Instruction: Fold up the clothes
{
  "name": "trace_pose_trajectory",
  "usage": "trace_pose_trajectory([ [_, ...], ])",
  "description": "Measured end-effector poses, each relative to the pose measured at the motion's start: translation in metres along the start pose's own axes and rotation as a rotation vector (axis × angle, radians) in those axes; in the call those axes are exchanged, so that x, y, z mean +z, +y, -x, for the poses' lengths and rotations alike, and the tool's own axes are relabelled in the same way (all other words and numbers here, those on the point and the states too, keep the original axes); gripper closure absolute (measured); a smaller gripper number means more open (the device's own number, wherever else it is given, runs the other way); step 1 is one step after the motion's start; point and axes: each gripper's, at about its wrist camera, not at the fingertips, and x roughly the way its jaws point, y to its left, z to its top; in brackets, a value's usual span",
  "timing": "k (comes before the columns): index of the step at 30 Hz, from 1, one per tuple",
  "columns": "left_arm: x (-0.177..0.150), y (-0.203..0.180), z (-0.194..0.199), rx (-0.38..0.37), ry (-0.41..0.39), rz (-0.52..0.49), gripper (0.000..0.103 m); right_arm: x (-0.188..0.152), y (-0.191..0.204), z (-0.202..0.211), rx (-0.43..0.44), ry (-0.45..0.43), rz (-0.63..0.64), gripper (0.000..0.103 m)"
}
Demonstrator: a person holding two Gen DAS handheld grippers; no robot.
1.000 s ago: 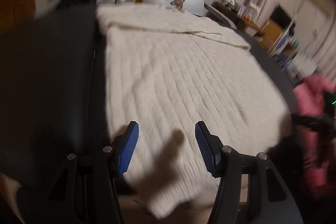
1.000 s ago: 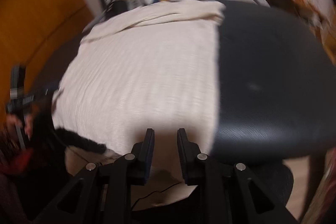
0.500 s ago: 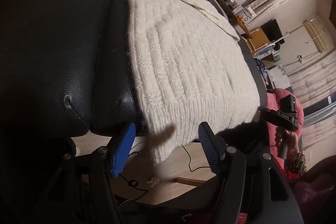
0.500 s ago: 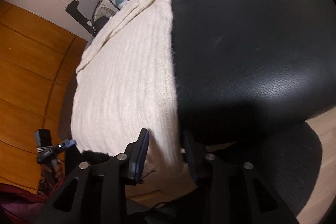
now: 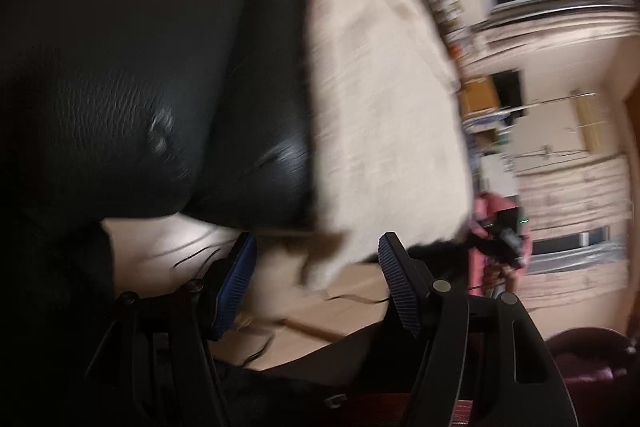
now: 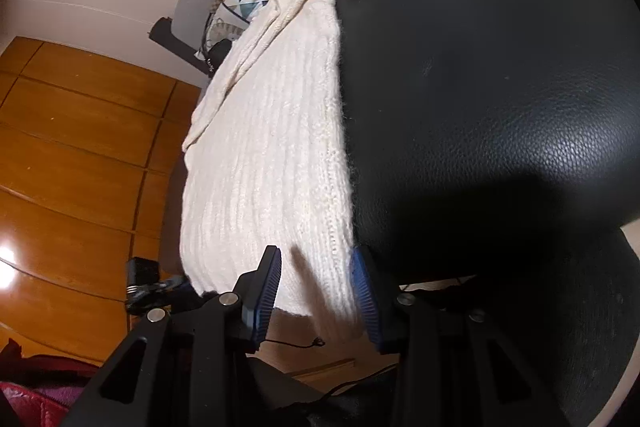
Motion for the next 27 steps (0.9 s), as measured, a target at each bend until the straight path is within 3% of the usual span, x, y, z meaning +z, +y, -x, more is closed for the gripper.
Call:
trace_pose_trajectory([
  [3, 0.006, -0.001, -0.007, -0.091, 0.018, 0.021, 0.034, 0.002, -0.007, 0.000, 0.067, 0.006, -0.041, 0.065],
  [9, 0.008, 0.000, -0.020, -0.194, 0.078, 0.054, 0.032, 0.012, -0.006, -0.015, 0.150, 0.036, -0.068, 0.065],
  [13, 0.012, -0.011, -0.014, -0.333, 0.052, 0.033, 0.032, 0.019, -0.001, -0.024, 0.177, 0.049, -0.076, 0.065],
  [15, 0.015, -0.015, -0.015, -0.368, 0.028, 0.030, 0.032, 0.021, 0.001, -0.027, 0.186, 0.052, -0.080, 0.065],
  [20, 0.025, -0.019, -0.011, -0.323, 0.000, 0.011, 0.032, 0.023, -0.003, -0.031, 0.215, 0.056, -0.116, 0.067],
  [24, 0.030, -0.045, 0.004, -0.197, -0.071, -0.153, 0.032, 0.024, -0.003, -0.033, 0.214, 0.062, -0.129, 0.067],
  [27, 0.034, -0.046, -0.003, -0.154, -0.055, -0.183, 0.032, 0.025, 0.001, -0.030, 0.192, 0.064, -0.087, 0.067],
])
